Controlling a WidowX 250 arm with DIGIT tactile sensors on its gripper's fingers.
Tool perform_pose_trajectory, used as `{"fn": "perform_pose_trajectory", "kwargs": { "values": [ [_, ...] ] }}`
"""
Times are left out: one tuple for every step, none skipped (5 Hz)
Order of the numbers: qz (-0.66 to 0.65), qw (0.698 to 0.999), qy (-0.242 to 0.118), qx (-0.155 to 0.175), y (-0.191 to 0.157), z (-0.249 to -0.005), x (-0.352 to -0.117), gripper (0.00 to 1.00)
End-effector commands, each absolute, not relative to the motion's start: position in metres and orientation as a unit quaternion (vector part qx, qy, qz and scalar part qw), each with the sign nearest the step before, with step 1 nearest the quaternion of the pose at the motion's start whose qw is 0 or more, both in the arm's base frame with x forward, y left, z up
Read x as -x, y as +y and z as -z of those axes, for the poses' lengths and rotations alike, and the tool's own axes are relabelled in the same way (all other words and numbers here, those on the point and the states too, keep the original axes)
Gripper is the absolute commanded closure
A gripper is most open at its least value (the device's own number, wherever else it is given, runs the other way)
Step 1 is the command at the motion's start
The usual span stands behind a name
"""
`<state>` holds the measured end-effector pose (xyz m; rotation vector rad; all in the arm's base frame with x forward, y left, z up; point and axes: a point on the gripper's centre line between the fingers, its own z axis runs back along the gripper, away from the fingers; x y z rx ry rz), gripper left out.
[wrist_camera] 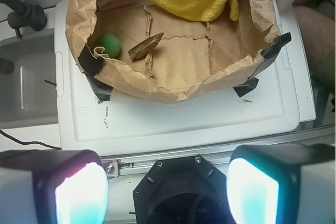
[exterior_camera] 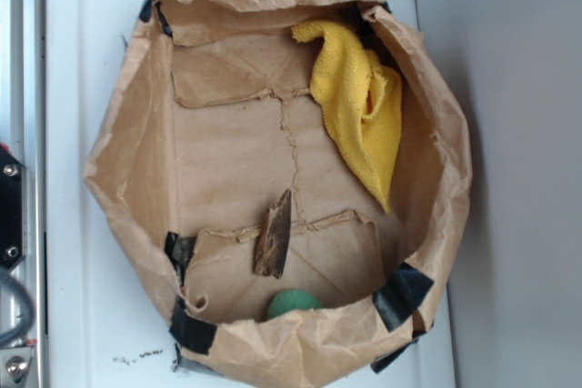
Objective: Grab the yellow cloth.
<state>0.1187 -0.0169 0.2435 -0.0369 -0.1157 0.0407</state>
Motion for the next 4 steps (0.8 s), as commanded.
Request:
{"fn": "perform_pose_trajectory", "kwargs": {
  "values": [
    [-0.020,0.998,-0.058,0.018,-0.017,-0.243,-0.119,0.00],
    [-0.016,0.997,-0.072,0.021,-0.019,-0.246,-0.158,0.00],
    [-0.027,0.991,-0.129,-0.016,-0.009,-0.248,-0.194,0.00],
    [0.021,0.994,-0.101,-0.030,0.008,-0.236,-0.239,0.00]
  ]
}}
